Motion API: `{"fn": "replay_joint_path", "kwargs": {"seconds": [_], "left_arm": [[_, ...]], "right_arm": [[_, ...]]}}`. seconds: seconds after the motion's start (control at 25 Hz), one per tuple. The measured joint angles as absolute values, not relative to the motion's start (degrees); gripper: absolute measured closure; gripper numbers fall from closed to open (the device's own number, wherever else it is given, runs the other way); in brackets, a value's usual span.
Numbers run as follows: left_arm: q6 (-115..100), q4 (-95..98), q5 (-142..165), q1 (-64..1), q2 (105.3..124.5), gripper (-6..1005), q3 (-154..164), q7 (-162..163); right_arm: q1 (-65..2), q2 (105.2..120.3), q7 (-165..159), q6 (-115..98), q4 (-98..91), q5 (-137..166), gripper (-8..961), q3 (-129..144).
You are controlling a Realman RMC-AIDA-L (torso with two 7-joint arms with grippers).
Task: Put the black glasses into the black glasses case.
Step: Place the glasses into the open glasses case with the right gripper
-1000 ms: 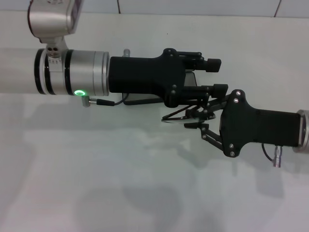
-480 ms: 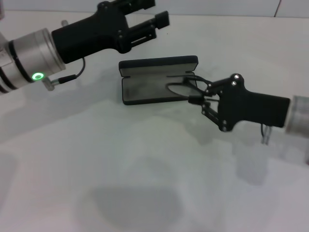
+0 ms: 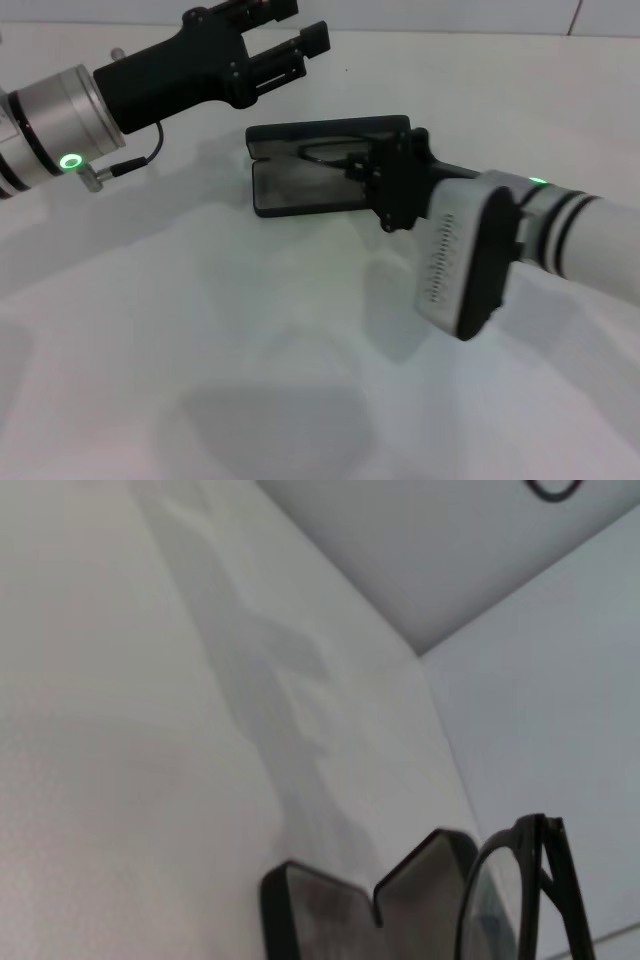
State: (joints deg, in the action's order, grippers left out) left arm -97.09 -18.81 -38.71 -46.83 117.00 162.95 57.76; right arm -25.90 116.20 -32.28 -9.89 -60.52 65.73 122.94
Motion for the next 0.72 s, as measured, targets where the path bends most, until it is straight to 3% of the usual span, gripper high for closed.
{"fn": "replay_joint_path", "kwargs": {"seconds": [0.16, 0.72], "left_arm": [[-97.1, -18.8, -38.5, -47.1, 117.07, 360, 163.0, 57.7], [-97.0, -18.8, -38.5, -47.1, 117.11, 360, 163.0, 57.7]], "right_arm": [[-30.0, 116.18, -36.3, -2.9, -57.6, 65.7, 837, 127.7], [-34.3, 116.18, -40.2, -2.4, -53.6, 64.9, 823, 128.9]]}}
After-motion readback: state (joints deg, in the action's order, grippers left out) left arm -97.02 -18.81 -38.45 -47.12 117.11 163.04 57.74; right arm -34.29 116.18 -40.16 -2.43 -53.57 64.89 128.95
